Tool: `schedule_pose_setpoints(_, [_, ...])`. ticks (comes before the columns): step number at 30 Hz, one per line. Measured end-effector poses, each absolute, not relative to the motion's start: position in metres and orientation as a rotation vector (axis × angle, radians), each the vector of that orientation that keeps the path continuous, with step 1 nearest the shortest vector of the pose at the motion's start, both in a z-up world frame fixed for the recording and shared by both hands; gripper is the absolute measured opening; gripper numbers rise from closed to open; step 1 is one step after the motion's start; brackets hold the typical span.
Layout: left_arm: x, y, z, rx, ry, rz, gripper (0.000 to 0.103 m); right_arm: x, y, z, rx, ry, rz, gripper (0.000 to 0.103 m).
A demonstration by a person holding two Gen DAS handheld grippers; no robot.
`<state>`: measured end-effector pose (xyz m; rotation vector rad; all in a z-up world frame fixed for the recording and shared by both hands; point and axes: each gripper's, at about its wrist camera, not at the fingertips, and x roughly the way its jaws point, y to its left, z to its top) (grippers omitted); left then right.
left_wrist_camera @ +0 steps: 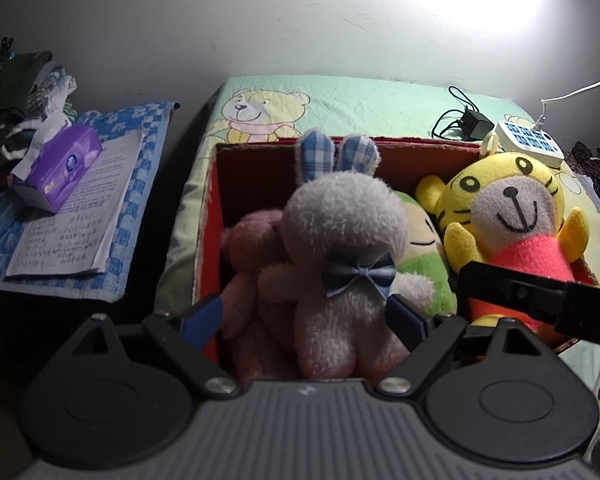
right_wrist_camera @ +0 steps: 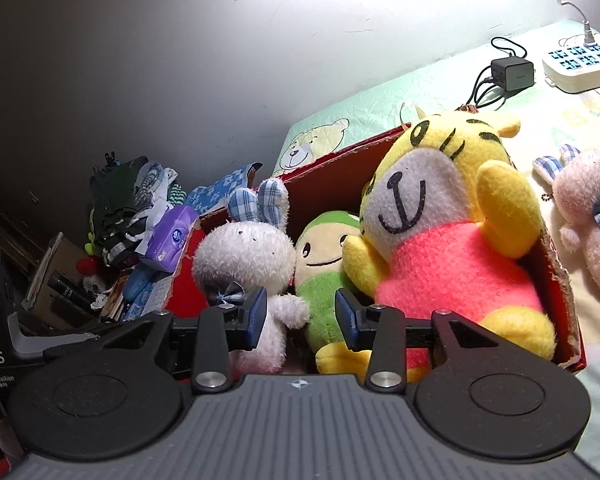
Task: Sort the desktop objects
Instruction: 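Open the right gripper to release the white bunny beside the doll, then withdraw the right gripper from the box toward the pink bunny on the bed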
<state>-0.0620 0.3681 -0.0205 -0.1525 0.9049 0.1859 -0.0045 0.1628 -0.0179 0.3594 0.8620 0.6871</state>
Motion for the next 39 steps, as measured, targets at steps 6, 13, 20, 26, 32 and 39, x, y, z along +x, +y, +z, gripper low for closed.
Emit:
schedule_pose_setpoints(6, [-0.065, 0.362, -0.019, -0.125, 0.902, 0.202, 0.088, -0.01, 0.161, -0.017, 0.333, 0.848, 0.68, 0.042])
schedule_pose_setpoints(13, [-0.067, 0.358, -0.021, -0.129, 0.911, 0.215, 0.088, -0.02, 0.155, -0.017, 0.319, 0.834, 0.662, 0.04])
schedule_pose_setpoints(20, [-0.068, 0.346, -0.019, -0.102, 0.909, 0.252, 0.088, -0.021, 0.147, -0.017, 0.305, 0.828, 0.672, 0.038])
schedule_pose_setpoints(26, [-0.07, 0.333, -0.016, -0.098, 0.912, 0.295, 0.088, -0.016, 0.138, -0.016, 0.302, 0.838, 0.719, 0.038])
schedule_pose_setpoints(32, [-0.069, 0.319, -0.012, -0.113, 0.907, 0.342, 0.088, -0.013, 0.126, -0.011, 0.281, 0.828, 0.77, 0.038])
schedule_pose_setpoints(39, [-0.064, 0.304, -0.012, -0.128, 0.919, 0.386, 0.088, -0.005, 0.109, -0.009, 0.281, 0.825, 0.805, 0.038])
